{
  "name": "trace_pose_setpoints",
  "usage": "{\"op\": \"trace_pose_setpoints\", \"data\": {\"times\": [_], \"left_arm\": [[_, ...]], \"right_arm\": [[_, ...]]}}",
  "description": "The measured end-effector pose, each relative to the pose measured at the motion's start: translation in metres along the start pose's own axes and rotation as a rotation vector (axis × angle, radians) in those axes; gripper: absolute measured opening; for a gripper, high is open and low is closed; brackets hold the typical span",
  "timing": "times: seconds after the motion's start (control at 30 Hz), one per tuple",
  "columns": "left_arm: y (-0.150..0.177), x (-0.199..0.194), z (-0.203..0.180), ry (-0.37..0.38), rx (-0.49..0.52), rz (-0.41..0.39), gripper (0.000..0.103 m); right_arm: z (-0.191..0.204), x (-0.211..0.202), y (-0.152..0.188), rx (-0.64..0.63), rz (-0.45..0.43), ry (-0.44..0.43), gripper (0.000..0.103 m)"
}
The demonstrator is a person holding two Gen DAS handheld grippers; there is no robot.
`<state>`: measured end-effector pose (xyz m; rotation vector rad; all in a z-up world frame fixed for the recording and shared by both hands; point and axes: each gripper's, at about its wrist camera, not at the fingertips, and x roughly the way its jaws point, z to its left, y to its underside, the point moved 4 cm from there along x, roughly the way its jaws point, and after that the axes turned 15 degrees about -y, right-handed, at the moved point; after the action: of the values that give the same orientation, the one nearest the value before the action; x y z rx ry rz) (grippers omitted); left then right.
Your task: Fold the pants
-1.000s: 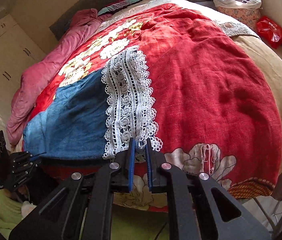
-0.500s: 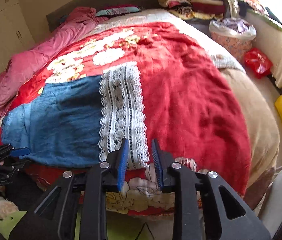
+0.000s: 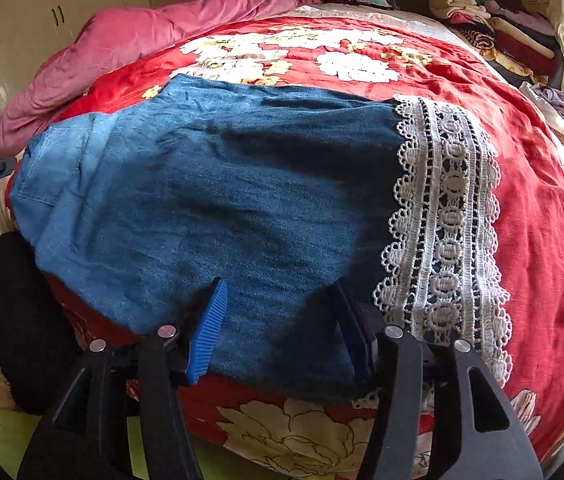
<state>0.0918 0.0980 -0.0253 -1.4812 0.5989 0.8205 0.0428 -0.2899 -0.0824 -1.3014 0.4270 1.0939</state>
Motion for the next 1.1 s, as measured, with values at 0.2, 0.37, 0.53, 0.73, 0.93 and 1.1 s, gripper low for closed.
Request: {"op": "trace_pose_setpoints", "data": {"times": [0.2,0.37,0.53,0.73,0.93,1.1], "left_arm": [[-0.003,0.039,-0.013,-0.007,-0.005,0.08,0.037],[-0.021,0.026,-0.002,-0.035,0.001,0.016,0.034],[-0.01,0.043,0.006,-0.044,0.023,0.059,0.035],[-0.006,0.032,0.01,-0.046,0.002,0.046,0.05],[-0.026,-0.017,0.009,-0.033,-0.012,-0.064,0.062],[-0.056,-0.03,-0.043,0.051,0.073,-0.118,0.067]], "right_arm": [[-0.003,-0.001,-0.001,0.025,-0.009,-0.028,0.057],[-0.004,-0.002,0.0,0.034,-0.01,-0.033,0.057],[-0.004,0.001,0.003,0.033,-0.023,-0.028,0.058],[-0.002,0.0,0.0,0.023,-0.018,-0.049,0.065],[-0.013,-0.039,-0.021,0.057,-0.156,-0.066,0.065],[-0.053,-0.074,-0.054,0.106,-0.265,-0.032,0.065]]}}
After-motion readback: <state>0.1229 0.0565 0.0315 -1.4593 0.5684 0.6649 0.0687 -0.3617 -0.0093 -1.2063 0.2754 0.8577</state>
